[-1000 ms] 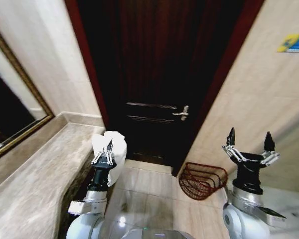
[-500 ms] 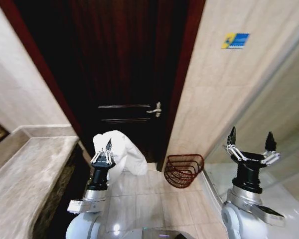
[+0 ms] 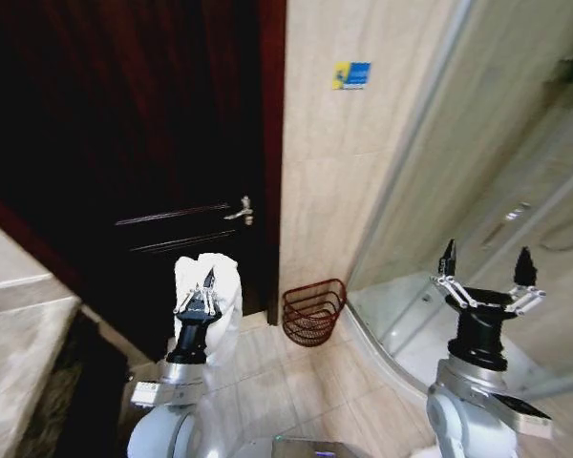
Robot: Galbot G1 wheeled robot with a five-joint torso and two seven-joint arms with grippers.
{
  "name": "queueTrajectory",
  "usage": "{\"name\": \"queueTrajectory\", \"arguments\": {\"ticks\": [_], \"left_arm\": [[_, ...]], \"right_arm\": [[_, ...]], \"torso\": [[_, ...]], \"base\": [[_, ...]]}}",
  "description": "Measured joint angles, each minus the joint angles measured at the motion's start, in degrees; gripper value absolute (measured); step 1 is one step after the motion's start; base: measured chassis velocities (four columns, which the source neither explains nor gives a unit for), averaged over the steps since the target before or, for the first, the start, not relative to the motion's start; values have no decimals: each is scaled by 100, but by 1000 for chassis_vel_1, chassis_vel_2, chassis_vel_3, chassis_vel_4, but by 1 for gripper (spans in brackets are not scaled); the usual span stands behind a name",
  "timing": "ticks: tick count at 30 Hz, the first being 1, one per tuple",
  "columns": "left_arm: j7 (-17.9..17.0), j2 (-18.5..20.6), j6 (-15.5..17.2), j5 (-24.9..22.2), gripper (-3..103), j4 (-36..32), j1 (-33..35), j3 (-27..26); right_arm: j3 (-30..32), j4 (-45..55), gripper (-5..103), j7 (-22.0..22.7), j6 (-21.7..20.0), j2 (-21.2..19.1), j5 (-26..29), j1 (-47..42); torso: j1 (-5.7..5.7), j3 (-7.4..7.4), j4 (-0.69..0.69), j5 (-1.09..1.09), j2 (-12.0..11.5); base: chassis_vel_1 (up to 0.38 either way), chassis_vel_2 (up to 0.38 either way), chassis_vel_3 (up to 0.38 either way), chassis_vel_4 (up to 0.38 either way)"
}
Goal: Discard the used towel into the hamper.
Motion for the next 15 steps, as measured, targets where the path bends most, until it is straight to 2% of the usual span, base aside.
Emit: {"name": "queueTrajectory", "arguments": {"ticks": [8,11,15], "left_arm": [[78,49,-127,-49,2,51,-22,-4],[123,48,-153,-49,2,102,-40,8],[148,54,-157,-65,2,125,-43,12]], "right_arm": [[-12,32,100,40,105,-16,-122,19],[29,88,100,330,-75,23,-445,-41],[26,167,100,435,-189,82,-517,-98]], "torso": [[-1,0,0,0,0],[0,0,1,-1,0],[0,0,1,0,0]], "base": [[-79,-74,-82,-80],[0,0,0,0],[0,0,0,0]]}}
